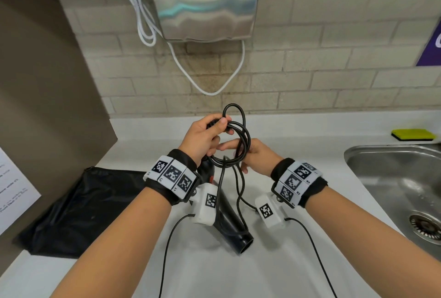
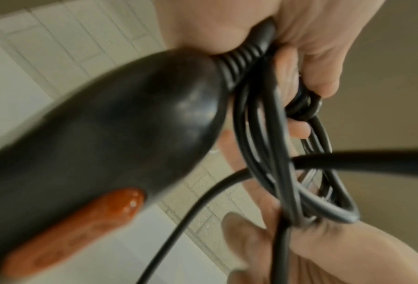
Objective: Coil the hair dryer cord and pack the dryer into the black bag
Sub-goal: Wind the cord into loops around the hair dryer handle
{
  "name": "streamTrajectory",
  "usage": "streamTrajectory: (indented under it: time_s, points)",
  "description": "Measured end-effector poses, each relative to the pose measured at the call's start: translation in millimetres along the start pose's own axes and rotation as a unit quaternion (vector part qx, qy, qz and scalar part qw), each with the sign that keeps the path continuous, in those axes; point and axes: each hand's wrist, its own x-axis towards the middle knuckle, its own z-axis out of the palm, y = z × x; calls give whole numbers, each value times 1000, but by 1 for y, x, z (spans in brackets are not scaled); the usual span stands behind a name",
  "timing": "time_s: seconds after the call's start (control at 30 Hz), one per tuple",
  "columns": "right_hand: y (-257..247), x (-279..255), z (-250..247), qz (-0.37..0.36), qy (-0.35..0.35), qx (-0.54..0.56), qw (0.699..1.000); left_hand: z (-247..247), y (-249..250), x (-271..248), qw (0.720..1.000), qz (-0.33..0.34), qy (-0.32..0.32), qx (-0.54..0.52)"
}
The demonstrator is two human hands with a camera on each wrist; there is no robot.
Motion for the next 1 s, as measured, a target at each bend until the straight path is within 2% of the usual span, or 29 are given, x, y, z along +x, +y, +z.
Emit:
streamTrajectory:
  time_s: [0.07,0.13,0.23,0.27,0.33,0.4,0.43,0.47,0.53,0.57,0.6,0.63,0.67,0.7,0.77,0.8,0.83,0.87,0.93,1.0]
  points:
    - [-1,-2,3,32,-76,-28,996,0,0,0,1000,-3,-3,-7]
    - [-3,-4,4,54,-121,-62,989,-2,1,0,1000,-2,-7,-2]
    - [1,0,3,57,-86,-63,993,-5,1,-2,1000,5,-6,0]
    - [5,3,1,57,-44,-42,997,-7,1,-2,1000,8,0,-2]
    - [17,8,-8,57,109,-53,991,-11,2,-2,1000,13,13,-4]
    - [38,9,-27,84,294,-107,946,-15,2,-3,1000,15,20,-5]
    - [49,8,-39,122,357,-100,921,-18,2,-4,1000,15,22,-7]
    - [58,6,-50,172,378,-99,904,-20,2,-5,1000,14,25,-10]
    - [79,0,-69,323,305,-162,881,-24,2,-7,999,15,31,-15]
    - [89,-6,-74,382,244,-222,863,-26,2,-8,999,16,34,-16]
    - [96,-11,-76,416,174,-324,832,-27,2,-8,999,17,37,-18]
    - [98,-17,-76,408,118,-400,812,-28,2,-8,999,18,39,-21]
    - [97,-21,-74,396,96,-415,813,-28,2,-8,999,19,41,-26]
    - [94,-24,-70,401,110,-381,826,-28,2,-8,999,19,41,-30]
    - [87,-26,-58,407,214,-193,867,-26,2,-8,998,18,42,-33]
    - [86,-25,-53,368,238,-155,886,-25,2,-7,999,16,42,-31]
    - [85,-23,-51,338,261,-148,892,-24,2,-7,999,16,41,-27]
    - [81,-19,-46,302,260,-192,897,-23,2,-7,999,16,38,-22]
    - [70,-10,-31,184,218,-270,920,-21,3,-6,999,16,29,-15]
    - [50,-4,-13,68,154,-267,949,-18,3,-5,1000,12,21,-15]
